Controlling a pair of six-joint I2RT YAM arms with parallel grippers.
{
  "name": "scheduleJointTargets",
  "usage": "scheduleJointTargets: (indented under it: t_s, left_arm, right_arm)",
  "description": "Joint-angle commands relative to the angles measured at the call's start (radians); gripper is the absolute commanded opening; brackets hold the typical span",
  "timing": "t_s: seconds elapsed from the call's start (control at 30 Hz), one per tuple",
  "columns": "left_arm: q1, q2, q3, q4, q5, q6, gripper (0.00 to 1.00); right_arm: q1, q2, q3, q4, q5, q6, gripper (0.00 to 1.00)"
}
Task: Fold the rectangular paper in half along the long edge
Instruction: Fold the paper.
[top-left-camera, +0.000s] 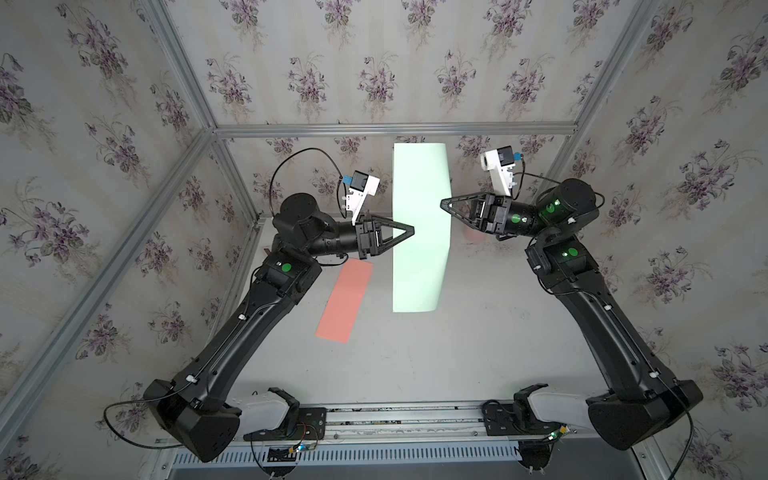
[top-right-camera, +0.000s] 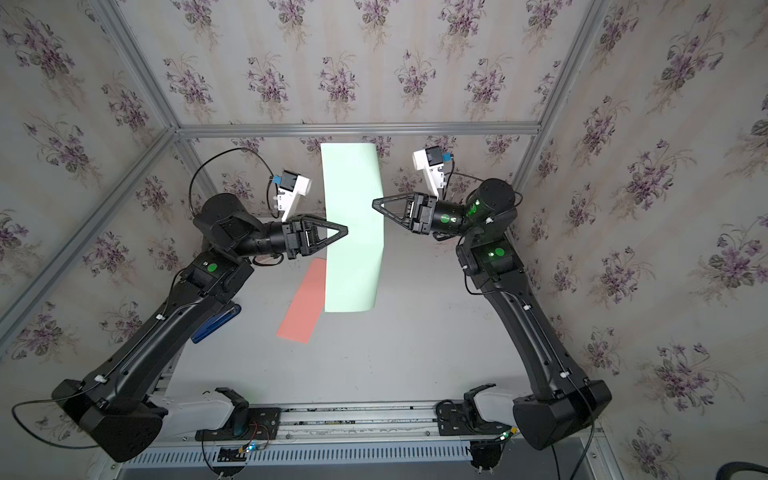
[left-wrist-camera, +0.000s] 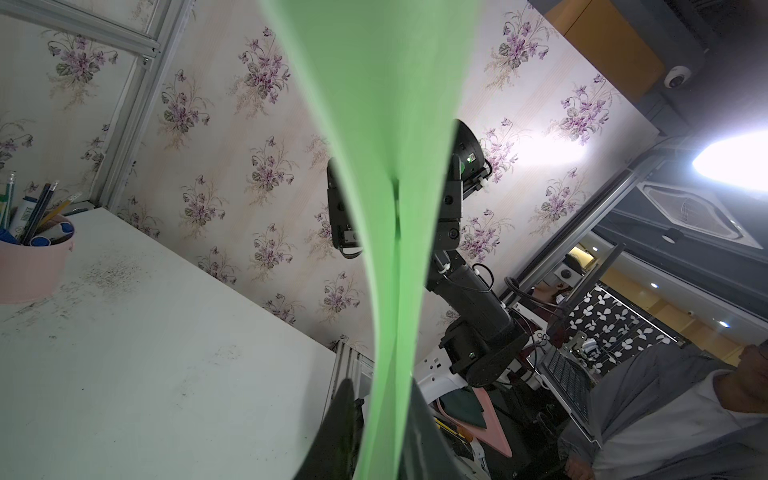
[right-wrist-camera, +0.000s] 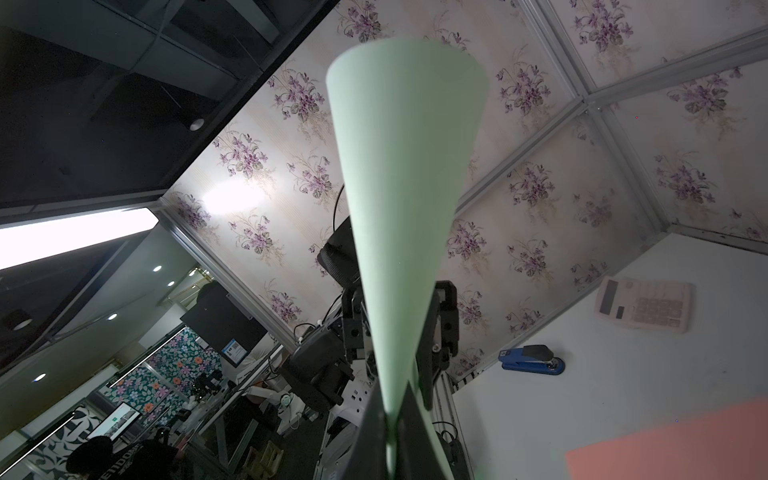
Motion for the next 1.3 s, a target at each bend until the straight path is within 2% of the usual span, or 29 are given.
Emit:
scheduleJointTargets:
  t_s: [0.0, 0.13, 0.33, 0.37, 0.5, 0.63, 0.7, 0.8, 0.9, 1.1, 1.17, 1.27]
  left_arm:
    - [-0.002, 0.004, 0.010, 0.024, 0.003, 0.011, 0.20]
    - [-0.005, 0.007, 0.011, 0.022, 0.003, 0.014, 0.17]
    - [-0.006, 0.004, 0.010, 0.019, 0.001, 0.023, 0.02]
    - [-0.007, 0.002, 0.009, 0.019, 0.002, 0.026, 0.00]
    - [-0.008, -0.007, -0.002, 0.036, 0.003, 0.026, 0.00]
    - [-0.007, -0.017, -0.010, 0.066, -0.001, 0.014, 0.00]
    - [-0.008, -0.022, -0.007, 0.069, -0.005, 0.012, 0.00]
    - [-0.008, -0.021, 0.004, 0.071, -0.004, 0.010, 0.00]
    - [-0.008, -0.018, 0.005, 0.075, -0.005, 0.006, 0.00]
    - [-0.008, -0.013, 0.004, 0.065, -0.009, 0.011, 0.00]
    - [-0.007, -0.013, 0.005, 0.060, -0.009, 0.014, 0.00]
    - [-0.007, -0.013, 0.010, 0.045, -0.014, 0.023, 0.00]
  right_arm:
    - [0.000, 0.004, 0.018, -0.125, 0.023, -0.104, 0.07]
    - [0.001, -0.002, 0.016, -0.135, 0.027, -0.116, 0.07]
    - [0.001, -0.005, 0.016, -0.121, 0.026, -0.110, 0.07]
    - [0.001, -0.005, 0.016, -0.118, 0.026, -0.110, 0.09]
    - [0.001, -0.012, -0.009, -0.068, 0.011, -0.080, 0.36]
    - [0.001, -0.023, -0.045, -0.077, -0.014, -0.088, 0.41]
    - [0.001, -0.039, -0.075, -0.063, -0.032, -0.078, 0.36]
    - [0.001, -0.054, -0.097, -0.047, -0.049, -0.066, 0.21]
    - [0.001, -0.062, -0.116, 0.013, -0.065, -0.026, 0.11]
    - [0.001, -0.068, -0.125, 0.123, -0.083, 0.039, 0.00]
    - [0.001, -0.070, -0.127, 0.156, -0.087, 0.056, 0.00]
    - [0.005, -0.074, -0.143, 0.203, -0.097, 0.084, 0.32]
